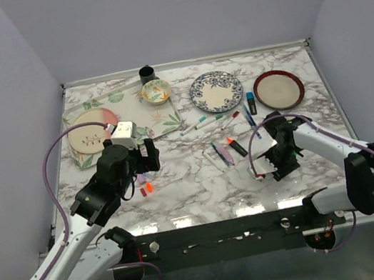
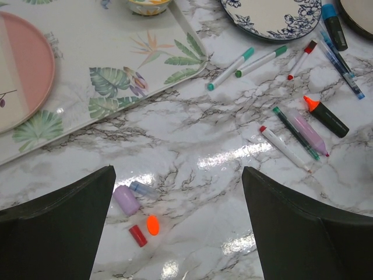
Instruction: Open the pen caps
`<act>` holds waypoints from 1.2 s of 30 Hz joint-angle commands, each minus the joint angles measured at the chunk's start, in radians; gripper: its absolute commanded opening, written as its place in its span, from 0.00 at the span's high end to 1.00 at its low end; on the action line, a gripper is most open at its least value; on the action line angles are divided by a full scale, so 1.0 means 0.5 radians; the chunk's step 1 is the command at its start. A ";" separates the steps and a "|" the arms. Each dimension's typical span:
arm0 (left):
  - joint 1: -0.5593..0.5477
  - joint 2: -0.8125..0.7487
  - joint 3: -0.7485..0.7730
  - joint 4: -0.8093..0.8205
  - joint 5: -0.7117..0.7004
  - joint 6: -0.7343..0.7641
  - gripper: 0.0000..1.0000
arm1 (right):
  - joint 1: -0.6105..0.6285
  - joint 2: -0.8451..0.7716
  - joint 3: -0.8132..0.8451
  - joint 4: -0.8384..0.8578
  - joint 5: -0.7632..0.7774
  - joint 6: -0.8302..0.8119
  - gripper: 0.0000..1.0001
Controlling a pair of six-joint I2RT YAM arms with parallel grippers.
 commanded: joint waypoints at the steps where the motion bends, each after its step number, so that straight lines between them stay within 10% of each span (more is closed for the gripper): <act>1: 0.030 -0.009 -0.024 0.046 0.082 0.021 0.01 | -0.009 0.021 -0.125 0.113 0.217 -0.083 0.36; 14: 0.054 -0.009 -0.030 0.059 0.109 0.024 0.01 | -0.030 0.177 -0.269 0.521 0.426 0.119 0.44; 21: 0.073 -0.024 -0.039 0.092 0.207 0.036 0.01 | -0.030 0.162 -0.202 0.531 0.196 0.270 0.94; 24: 0.088 -0.055 -0.051 0.126 0.318 0.057 0.01 | -0.030 0.110 -0.092 0.436 -0.073 0.420 1.00; 36: 0.223 -0.120 -0.238 0.549 1.011 -0.233 0.01 | -0.033 -0.133 0.528 0.713 -1.044 2.293 0.99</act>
